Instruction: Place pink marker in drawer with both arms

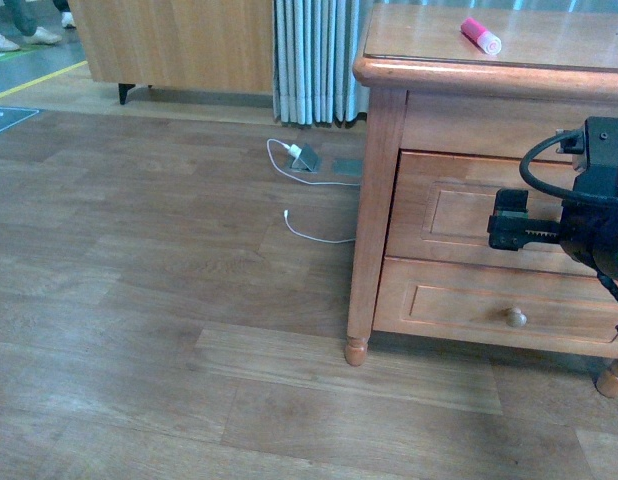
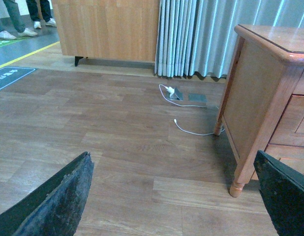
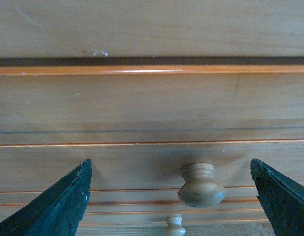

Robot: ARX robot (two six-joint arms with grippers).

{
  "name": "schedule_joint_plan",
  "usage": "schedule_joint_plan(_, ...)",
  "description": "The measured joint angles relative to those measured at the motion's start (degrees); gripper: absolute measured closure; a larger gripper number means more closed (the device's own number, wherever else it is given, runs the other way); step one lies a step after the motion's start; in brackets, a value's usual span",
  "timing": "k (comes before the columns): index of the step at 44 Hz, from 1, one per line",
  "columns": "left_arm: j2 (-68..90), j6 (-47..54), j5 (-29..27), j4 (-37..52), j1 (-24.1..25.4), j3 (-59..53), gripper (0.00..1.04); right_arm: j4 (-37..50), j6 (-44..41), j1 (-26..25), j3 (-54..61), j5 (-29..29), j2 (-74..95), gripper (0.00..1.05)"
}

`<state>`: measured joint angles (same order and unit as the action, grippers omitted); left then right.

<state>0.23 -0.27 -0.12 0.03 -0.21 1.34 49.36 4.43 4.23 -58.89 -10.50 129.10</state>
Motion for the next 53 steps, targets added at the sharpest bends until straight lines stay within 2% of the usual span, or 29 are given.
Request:
schedule_joint_plan(31, 0.0, 0.0, 0.0, 0.0, 0.0, 0.0, 0.06, -0.1, -1.6, -2.0, -1.3, 0.6, 2.5, 0.09)
schedule_joint_plan(47, 0.0, 0.0, 0.0, 0.0, 0.0, 0.0, 0.06, 1.2, -2.1, -2.1, -1.3, 1.3, 2.6, 0.53)
schedule_joint_plan(53, 0.0, 0.0, 0.0, 0.0, 0.0, 0.0, 0.06, 1.4, -2.2, -2.2, -1.3, 0.3, 2.6, 0.75)
